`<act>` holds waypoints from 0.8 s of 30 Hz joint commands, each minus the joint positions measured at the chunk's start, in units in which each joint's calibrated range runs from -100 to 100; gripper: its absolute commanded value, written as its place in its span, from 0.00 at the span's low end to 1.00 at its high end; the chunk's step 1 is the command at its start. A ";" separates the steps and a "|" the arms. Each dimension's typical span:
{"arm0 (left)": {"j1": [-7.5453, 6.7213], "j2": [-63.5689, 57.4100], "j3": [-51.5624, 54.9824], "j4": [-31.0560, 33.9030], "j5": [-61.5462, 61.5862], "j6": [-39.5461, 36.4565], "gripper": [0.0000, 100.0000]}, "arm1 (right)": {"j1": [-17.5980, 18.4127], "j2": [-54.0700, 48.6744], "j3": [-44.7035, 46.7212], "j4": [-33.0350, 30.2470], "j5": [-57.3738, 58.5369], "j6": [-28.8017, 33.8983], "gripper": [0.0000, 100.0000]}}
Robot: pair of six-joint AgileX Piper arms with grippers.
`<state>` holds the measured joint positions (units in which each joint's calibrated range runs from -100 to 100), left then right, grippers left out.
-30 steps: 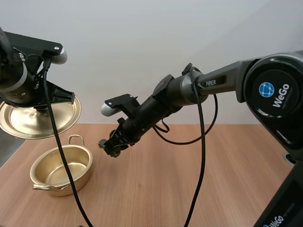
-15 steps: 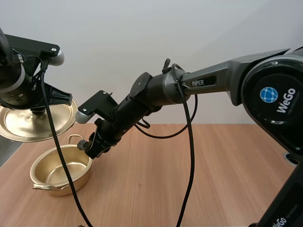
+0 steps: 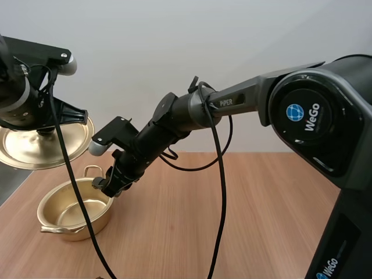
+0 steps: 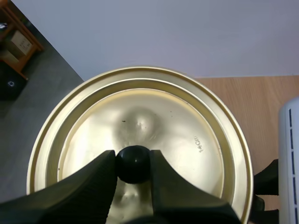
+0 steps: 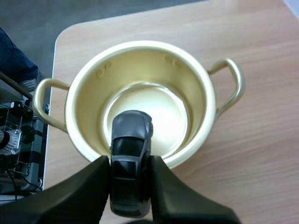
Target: Open the pot, put the car inside, and close it
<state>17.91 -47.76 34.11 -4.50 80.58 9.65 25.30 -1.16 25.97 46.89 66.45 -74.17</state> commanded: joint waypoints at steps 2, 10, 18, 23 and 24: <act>0.03 -1.25 0.05 1.15 -4.71 -0.37 0.00 | 1.14 0.28 -1.43 -0.04 0.36 -0.03 0.00; 0.03 -1.89 0.05 1.99 -5.14 -0.37 0.00 | 4.46 3.21 -1.62 -0.78 -0.98 -0.68 0.00; 0.03 -1.89 -0.01 2.00 -3.85 -0.37 0.00 | 5.42 6.66 -3.18 -1.80 -4.57 -2.31 0.00; 0.03 -1.89 -0.01 1.79 -3.89 -0.37 0.00 | 5.42 8.19 -7.17 -2.19 -3.62 -2.31 0.00; 0.03 -1.89 -0.01 1.79 -3.89 -0.37 0.00 | 5.42 8.31 -8.00 -2.19 -3.08 -2.31 0.00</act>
<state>17.91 -49.66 34.11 -2.61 76.62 9.33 30.72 7.14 18.92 44.71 62.93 -76.48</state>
